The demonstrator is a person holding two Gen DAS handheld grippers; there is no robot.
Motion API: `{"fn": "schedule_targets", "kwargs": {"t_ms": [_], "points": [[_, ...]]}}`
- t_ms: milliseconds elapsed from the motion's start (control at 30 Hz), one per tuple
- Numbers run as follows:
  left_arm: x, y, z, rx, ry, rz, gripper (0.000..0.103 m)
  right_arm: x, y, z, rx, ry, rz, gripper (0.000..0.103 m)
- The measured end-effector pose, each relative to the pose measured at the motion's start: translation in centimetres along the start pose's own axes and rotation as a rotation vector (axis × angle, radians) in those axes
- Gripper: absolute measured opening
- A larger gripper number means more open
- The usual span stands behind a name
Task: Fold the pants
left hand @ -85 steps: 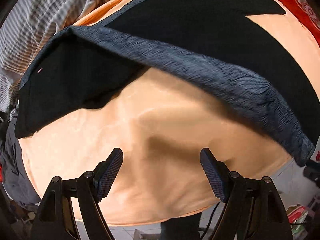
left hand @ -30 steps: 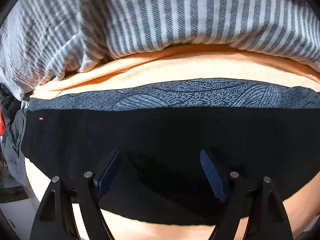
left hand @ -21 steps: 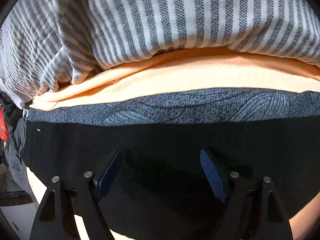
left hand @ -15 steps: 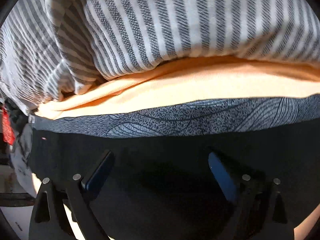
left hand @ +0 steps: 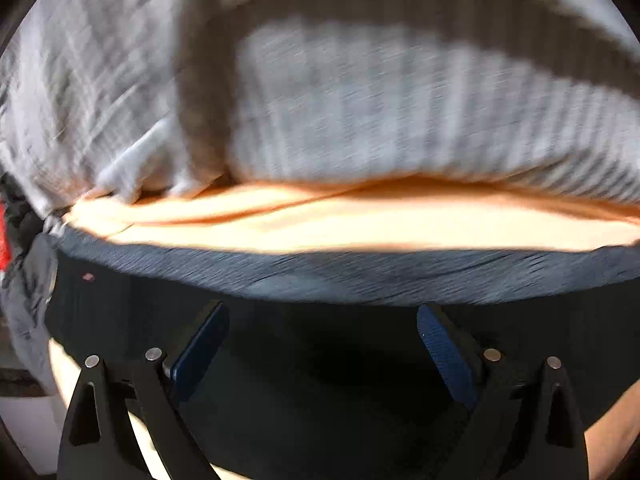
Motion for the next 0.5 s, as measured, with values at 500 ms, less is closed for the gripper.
{"fn": "schedule_targets", "kwargs": {"t_ms": [500], "points": [[-1.2,3.8,-5.3,0.044,0.040,0.034,0.096,-0.8,3.5,-3.5,-0.084,-0.015,-0.032,0.026]]}}
Point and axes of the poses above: each gripper's, at about its wrist camera, not at the fingertips, and x roughly against the way its jaws point, z to its left, y to its top, the point moved 4 cm from there along -x, roughly the way its jaws point, and after that the axes turned 15 degrees about -x, right-handed, at the moved point
